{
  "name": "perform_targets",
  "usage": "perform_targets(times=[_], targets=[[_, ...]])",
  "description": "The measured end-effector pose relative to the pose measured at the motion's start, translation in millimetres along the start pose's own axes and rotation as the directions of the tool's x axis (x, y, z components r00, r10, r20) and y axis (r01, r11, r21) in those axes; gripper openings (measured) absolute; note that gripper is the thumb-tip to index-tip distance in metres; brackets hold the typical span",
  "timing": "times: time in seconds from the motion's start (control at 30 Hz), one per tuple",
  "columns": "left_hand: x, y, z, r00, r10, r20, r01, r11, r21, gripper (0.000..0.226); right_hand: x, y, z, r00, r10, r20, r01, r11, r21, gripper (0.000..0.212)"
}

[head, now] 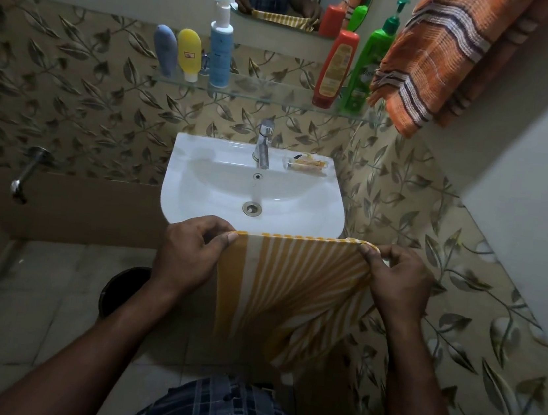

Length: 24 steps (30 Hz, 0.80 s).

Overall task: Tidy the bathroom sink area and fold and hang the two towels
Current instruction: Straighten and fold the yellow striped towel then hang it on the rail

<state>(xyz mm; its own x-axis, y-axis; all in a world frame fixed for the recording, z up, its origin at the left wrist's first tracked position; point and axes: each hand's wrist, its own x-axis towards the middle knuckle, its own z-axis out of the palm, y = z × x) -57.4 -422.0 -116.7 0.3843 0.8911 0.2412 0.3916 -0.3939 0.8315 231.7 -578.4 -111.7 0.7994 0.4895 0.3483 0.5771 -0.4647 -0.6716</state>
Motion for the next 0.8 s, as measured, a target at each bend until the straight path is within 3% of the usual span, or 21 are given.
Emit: perform_targets(times=[0.17, 0.3, 0.4, 0.53, 0.67, 0.8], targets=[[0.2, 4.9, 8.2, 0.991, -0.135, 0.000, 0.135, 0.989, -0.068, 0.015, -2.2, -4.0, 9.5, 0.998, 0.061, 0.001, -0.061, 0.997, 0.047, 0.022], [-2.5, 13.3, 16.8, 0.940, -0.338, 0.044, 0.336, 0.896, -0.291, 0.007, -13.5, -12.8, 18.0, 0.982, 0.183, 0.040, -0.187, 0.953, 0.238, 0.019], [-9.3, 21.7, 23.2, 0.927, -0.365, 0.081, 0.367, 0.850, -0.378, 0.014, -25.4, -17.4, 19.3, 0.982, 0.167, 0.093, -0.188, 0.926, 0.328, 0.028], [-13.7, 33.2, 31.7, 0.911, -0.311, 0.270, 0.399, 0.825, -0.399, 0.033, -46.9, -26.9, 24.8, 0.966, 0.082, 0.244, -0.185, 0.878, 0.441, 0.033], [-16.3, 42.3, 33.5, 0.899, -0.226, 0.375, 0.341, 0.899, -0.275, 0.027, -64.3, -36.3, 36.5, 0.936, 0.004, 0.353, -0.208, 0.814, 0.542, 0.034], [-16.5, 45.7, 27.6, 0.875, 0.017, 0.484, -0.034, 0.999, 0.027, 0.050, -75.9, -37.8, 40.7, 0.908, -0.006, 0.419, -0.264, 0.766, 0.585, 0.042]])
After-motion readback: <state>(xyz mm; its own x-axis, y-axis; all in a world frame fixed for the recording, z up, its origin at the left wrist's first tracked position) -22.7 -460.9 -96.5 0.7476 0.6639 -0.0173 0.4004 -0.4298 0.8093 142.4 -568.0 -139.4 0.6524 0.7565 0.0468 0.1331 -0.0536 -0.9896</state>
